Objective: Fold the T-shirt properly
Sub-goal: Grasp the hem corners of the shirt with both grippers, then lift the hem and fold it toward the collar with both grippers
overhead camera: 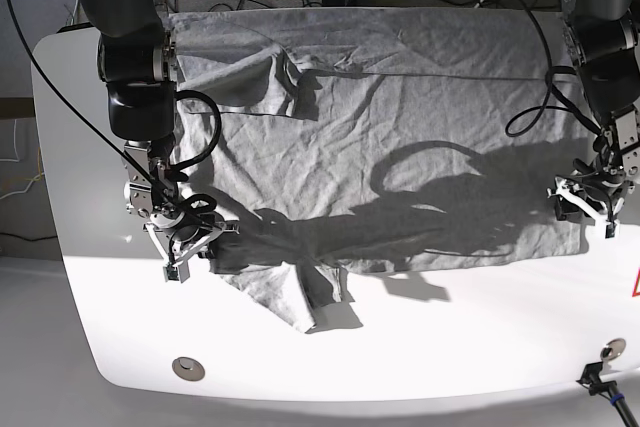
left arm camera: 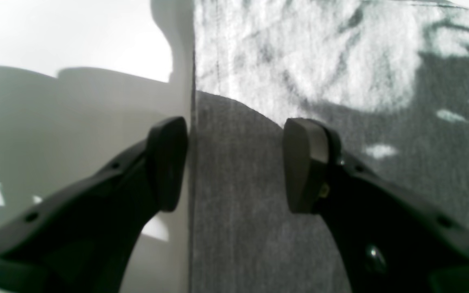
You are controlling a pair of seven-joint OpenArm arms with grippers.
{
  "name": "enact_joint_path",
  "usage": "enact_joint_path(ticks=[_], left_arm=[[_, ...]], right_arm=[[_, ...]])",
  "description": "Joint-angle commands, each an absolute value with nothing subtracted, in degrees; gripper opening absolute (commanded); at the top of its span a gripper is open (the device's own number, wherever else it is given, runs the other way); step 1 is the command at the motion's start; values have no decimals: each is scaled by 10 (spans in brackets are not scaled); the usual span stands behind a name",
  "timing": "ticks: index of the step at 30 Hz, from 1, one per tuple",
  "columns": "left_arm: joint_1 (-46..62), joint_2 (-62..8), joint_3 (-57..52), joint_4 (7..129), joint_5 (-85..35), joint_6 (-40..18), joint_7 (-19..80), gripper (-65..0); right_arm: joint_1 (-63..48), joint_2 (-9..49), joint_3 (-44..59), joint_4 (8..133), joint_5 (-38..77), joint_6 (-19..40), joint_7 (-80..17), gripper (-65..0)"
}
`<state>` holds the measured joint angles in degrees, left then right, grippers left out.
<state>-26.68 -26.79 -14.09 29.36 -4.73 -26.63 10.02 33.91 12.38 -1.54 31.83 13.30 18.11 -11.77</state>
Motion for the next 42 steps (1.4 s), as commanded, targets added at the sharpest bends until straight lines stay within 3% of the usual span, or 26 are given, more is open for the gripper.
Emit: enact_joint_path(ticks=[1, 4, 6, 8, 9, 19, 31, 42], left_arm=[[-279, -278, -142, 301, -51, -294, 102, -302], [-279, -276, -140, 301, -51, -323, 109, -328], [-279, -275, -140, 302, -51, -332, 115, -447], [-279, -264, -141, 302, -52, -333, 115, -615], [-279, -262, -141, 302, -52, -333, 115, -650], [-279, -262, -152, 371, -52, -334, 115, -650], [-269, -265, -211, 380, -53, -335, 116, -650], [-127, -260, -240, 596, -53, -335, 159, -650]], right_arm=[[349, 128, -15, 323, 129, 183, -132, -650], [349, 128, -15, 323, 129, 183, -132, -650], [347, 128, -15, 323, 129, 183, -132, -650], [342, 128, -15, 326, 129, 183, -132, -650], [341, 128, -15, 335, 129, 183, -132, -650], [333, 138, -15, 356, 131, 184, -132, -650], [292, 160, -14, 524, 135, 184, -223, -650], [159, 163, 64, 768, 135, 184, -340, -650]])
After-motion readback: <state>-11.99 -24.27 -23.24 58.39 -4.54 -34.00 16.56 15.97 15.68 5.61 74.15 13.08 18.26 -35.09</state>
